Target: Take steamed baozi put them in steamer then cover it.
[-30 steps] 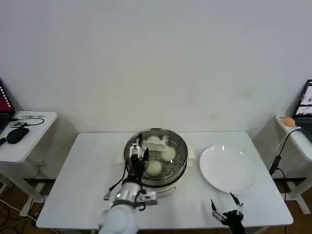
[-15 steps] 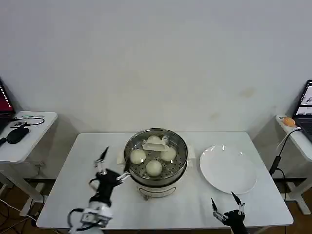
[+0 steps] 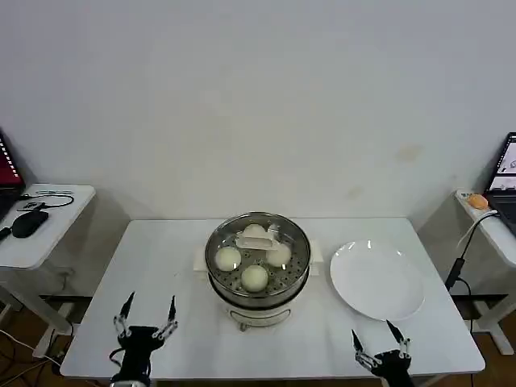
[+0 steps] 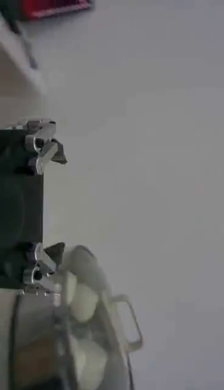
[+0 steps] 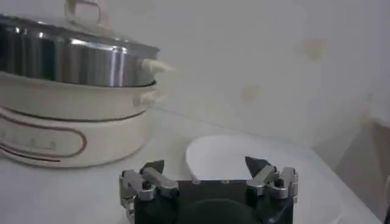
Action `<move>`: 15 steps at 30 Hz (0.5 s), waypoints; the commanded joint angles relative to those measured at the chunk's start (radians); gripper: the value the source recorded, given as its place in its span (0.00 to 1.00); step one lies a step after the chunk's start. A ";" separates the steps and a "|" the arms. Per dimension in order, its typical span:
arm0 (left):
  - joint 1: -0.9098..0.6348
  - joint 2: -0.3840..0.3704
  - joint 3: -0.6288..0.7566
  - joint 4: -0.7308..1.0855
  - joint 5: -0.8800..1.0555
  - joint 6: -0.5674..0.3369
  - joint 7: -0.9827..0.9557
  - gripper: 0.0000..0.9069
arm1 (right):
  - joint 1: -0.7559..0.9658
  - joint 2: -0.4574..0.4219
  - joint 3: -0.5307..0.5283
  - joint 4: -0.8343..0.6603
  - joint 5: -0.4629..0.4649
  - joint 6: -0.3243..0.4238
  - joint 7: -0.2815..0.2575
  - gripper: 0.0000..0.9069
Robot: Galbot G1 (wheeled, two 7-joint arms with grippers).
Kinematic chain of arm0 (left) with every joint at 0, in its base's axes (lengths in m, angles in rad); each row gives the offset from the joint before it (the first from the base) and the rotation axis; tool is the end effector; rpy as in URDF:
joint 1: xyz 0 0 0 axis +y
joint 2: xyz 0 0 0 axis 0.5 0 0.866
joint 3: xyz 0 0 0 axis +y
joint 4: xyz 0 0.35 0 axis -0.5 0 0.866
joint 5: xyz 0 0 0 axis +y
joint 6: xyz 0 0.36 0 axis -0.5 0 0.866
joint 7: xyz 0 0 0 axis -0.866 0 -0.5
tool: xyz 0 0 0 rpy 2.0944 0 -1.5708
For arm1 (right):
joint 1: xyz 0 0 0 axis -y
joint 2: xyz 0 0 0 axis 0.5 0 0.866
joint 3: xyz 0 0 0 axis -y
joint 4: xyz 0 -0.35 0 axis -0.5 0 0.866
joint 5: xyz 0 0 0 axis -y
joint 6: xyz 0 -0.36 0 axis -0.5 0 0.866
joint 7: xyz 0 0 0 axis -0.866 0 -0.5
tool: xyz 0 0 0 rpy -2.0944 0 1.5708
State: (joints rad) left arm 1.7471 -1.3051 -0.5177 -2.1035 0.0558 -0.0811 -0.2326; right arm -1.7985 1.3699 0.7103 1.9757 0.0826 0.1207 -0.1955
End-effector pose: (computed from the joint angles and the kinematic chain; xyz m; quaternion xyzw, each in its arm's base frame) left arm 0.1330 0.0421 -0.3235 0.0285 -0.9902 -0.1344 0.0255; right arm 0.1067 -0.1017 -0.3621 0.0727 -0.9876 0.0852 0.1097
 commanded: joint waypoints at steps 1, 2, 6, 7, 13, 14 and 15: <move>0.116 -0.044 -0.078 0.034 -0.080 -0.100 -0.009 1.00 | -0.050 -0.025 -0.020 0.087 0.055 -0.103 0.007 1.00; 0.123 -0.046 -0.083 0.035 -0.077 -0.100 -0.009 1.00 | -0.053 -0.027 -0.023 0.091 0.053 -0.105 0.006 1.00; 0.138 -0.046 -0.092 0.034 -0.065 -0.100 -0.003 1.00 | -0.056 -0.025 -0.041 0.088 0.041 -0.101 0.006 1.00; 0.140 -0.045 -0.094 0.035 -0.066 -0.101 -0.001 1.00 | -0.056 -0.025 -0.041 0.088 0.041 -0.101 0.006 1.00; 0.157 -0.038 -0.103 0.052 -0.068 -0.117 0.014 1.00 | -0.066 -0.023 -0.062 0.107 0.030 -0.119 0.005 1.00; 0.164 -0.035 -0.104 0.059 -0.063 -0.117 0.019 1.00 | -0.068 -0.026 -0.064 0.111 0.031 -0.130 0.005 1.00; 0.167 -0.033 -0.104 0.063 -0.062 -0.117 0.022 1.00 | -0.069 -0.027 -0.064 0.112 0.031 -0.134 0.005 1.00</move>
State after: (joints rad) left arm 1.8682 -1.3347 -0.5994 -2.0654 0.0031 -0.1698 -0.2245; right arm -1.8507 1.3511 0.6669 2.0520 0.1072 0.0364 -0.1924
